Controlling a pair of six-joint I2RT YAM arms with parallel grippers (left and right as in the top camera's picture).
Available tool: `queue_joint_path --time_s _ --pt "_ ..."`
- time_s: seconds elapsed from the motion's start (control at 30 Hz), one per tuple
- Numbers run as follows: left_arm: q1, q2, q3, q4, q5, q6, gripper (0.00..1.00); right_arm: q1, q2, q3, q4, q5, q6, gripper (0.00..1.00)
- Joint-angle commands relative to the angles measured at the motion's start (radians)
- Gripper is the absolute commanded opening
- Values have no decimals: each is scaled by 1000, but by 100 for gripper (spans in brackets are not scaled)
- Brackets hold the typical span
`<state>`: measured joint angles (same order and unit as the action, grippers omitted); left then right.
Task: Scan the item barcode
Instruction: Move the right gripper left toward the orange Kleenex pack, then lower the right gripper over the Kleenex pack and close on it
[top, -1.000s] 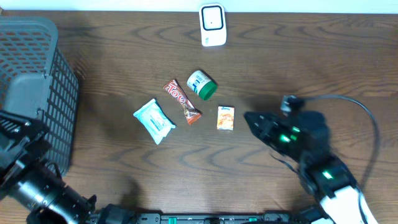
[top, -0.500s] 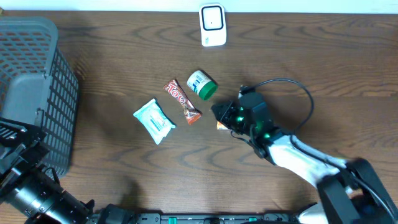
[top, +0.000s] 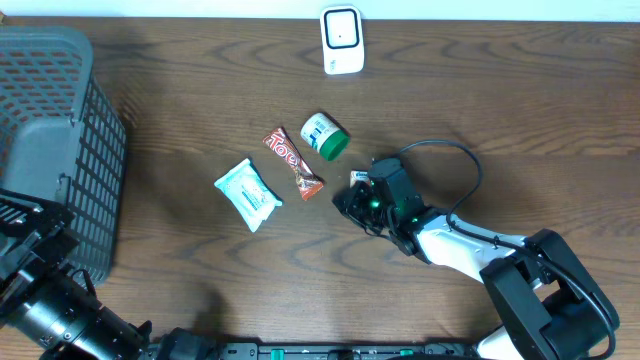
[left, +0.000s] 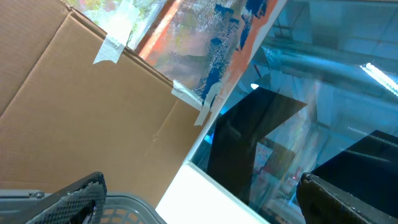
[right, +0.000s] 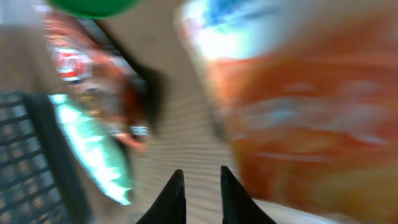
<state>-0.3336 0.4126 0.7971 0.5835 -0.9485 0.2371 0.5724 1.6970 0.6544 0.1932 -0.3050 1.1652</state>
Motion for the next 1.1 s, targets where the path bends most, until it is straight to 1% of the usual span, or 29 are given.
queue_joint_path --time_s 0.0,0.13,0.23,0.33,0.5,0.63,0.7,0.77,0.8,0.87,1.0,1.07 --pt "5 -11 8 4 -2 14 98 3 7 4 -56 61 -14 14" --pt "5 -12 8 4 -2 13 98 -5 6 4 -71 79 -15 11" --pt "5 -12 8 4 -2 13 98 -26 0 4 -80 80 -19 10" --pt "5 -12 8 4 -2 13 98 -58 -20 4 -87 79 -60 10" --pt "5 -12 8 4 -2 13 98 -106 -107 4 -172 112 -137 9" --pt "5 -12 8 3 -3 13 98 -115 -209 4 -257 143 -202 10" --pt "5 -12 8 1 -2 13 98 -112 -262 4 -283 142 -214 12" --pt "5 -12 8 1 -2 13 98 -103 -318 4 -304 144 -219 17" --pt "5 -12 8 1 -2 13 98 -98 -338 4 -305 145 -235 16" --pt "5 -12 8 0 -2 13 98 -82 -362 4 -305 171 -247 1" --pt "5 -12 8 -7 -2 12 98 -45 -348 4 -296 254 -260 1" --pt "5 -12 8 -7 -2 12 98 -41 -328 4 -258 257 -289 1"
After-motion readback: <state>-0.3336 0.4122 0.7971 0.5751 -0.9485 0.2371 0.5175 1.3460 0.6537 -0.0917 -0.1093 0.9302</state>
